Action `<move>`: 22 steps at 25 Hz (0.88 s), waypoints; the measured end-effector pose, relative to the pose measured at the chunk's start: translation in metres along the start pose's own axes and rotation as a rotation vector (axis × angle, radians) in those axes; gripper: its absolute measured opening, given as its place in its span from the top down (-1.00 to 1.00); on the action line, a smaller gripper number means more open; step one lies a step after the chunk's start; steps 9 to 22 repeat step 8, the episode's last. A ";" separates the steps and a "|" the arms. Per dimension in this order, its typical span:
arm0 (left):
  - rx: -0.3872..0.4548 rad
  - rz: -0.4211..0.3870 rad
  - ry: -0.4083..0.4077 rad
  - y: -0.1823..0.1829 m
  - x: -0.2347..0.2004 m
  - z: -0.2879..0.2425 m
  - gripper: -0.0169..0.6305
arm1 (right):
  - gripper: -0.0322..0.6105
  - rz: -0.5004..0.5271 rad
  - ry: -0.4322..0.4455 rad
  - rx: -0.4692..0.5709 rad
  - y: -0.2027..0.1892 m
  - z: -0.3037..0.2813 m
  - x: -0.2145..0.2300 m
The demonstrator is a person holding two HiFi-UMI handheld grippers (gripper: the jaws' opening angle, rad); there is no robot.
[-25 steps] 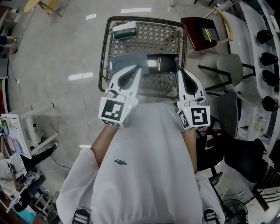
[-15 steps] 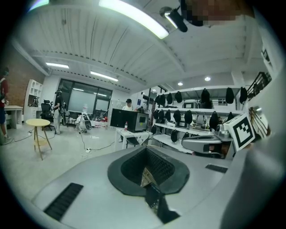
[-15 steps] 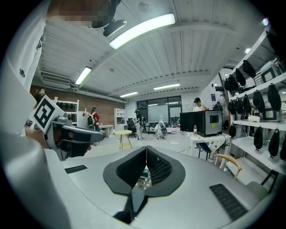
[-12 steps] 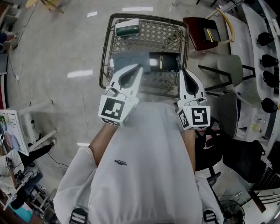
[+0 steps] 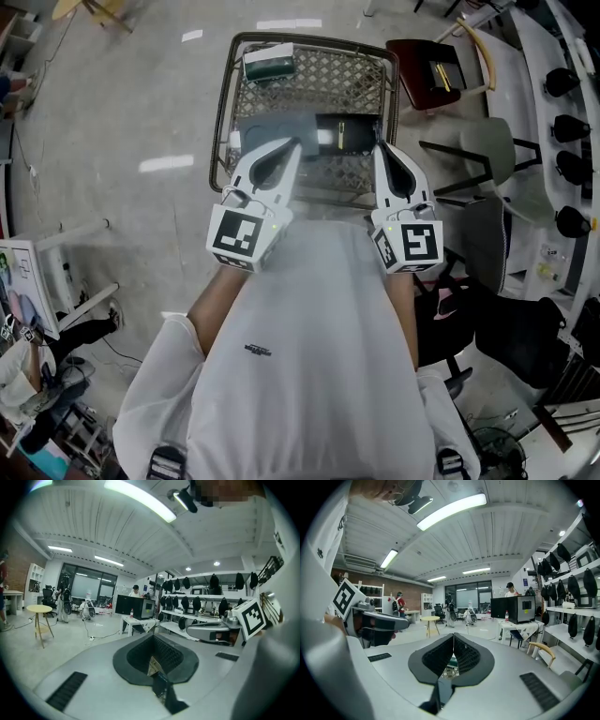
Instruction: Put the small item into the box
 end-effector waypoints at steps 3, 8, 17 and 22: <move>-0.001 0.005 0.002 0.000 -0.001 0.000 0.94 | 0.90 0.004 0.000 -0.006 0.001 0.000 0.002; 0.005 0.013 0.000 0.004 -0.004 -0.005 0.94 | 0.90 -0.006 -0.008 0.006 0.000 -0.004 0.009; 0.005 0.013 0.000 0.004 -0.004 -0.005 0.94 | 0.90 -0.006 -0.008 0.006 0.000 -0.004 0.009; 0.005 0.013 0.000 0.004 -0.004 -0.005 0.94 | 0.90 -0.006 -0.008 0.006 0.000 -0.004 0.009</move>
Point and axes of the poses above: the fingertips, and each gripper's own axes: z backward along the fingers, x to its right, y out of its top, the point moved 5 cm from there along z, backward along the fingers, and after that the axes turned 13 degrees about z, right-handed, at the moved point
